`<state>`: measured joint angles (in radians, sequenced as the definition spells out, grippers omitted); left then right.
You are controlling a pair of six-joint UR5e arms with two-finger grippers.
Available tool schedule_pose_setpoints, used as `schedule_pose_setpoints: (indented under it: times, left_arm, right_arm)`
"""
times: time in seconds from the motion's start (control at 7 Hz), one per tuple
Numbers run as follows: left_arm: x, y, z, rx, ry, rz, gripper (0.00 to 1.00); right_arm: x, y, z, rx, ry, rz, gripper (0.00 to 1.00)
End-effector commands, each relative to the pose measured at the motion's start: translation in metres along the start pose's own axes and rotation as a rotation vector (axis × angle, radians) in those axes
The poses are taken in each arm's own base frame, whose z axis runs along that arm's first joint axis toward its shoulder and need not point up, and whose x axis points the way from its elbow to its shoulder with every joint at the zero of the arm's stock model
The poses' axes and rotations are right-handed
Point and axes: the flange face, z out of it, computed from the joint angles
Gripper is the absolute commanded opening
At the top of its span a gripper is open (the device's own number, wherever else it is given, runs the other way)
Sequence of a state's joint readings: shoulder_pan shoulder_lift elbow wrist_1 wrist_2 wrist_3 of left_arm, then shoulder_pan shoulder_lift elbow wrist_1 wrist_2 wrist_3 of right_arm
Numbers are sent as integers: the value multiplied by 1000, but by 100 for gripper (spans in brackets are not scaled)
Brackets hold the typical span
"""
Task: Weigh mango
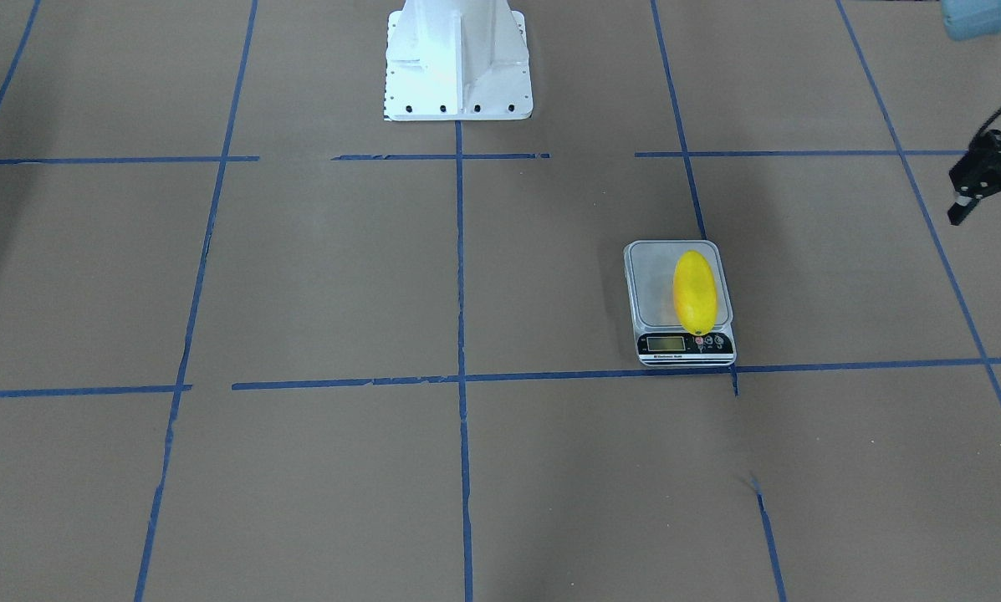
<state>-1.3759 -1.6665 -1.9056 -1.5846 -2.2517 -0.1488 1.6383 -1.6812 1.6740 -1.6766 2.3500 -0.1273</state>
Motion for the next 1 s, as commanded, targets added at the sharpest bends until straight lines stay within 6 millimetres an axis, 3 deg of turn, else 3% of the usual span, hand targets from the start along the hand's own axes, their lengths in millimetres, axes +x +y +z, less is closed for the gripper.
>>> schedule_pose_setpoints:
  times: [0.0, 0.14, 0.29, 0.71, 0.86]
  left_arm:
    - [-152, 43, 37, -99, -3, 1, 100]
    - [-173, 68, 43, -122, -5, -50, 100]
    - [-182, 87, 49, -140, -4, -77, 100]
    - [-190, 117, 60, -176, 2, -114, 100]
    - [-190, 117, 60, -176, 2, -115, 100]
  right_arm:
    - [0, 0, 0, 0, 0, 0, 100]
    - [0, 0, 0, 1, 0, -1, 100]
    - [0, 0, 0, 0, 0, 0, 100]
    - [0, 0, 0, 0, 0, 0, 100]
    - [0, 0, 0, 1, 0, -1, 100]
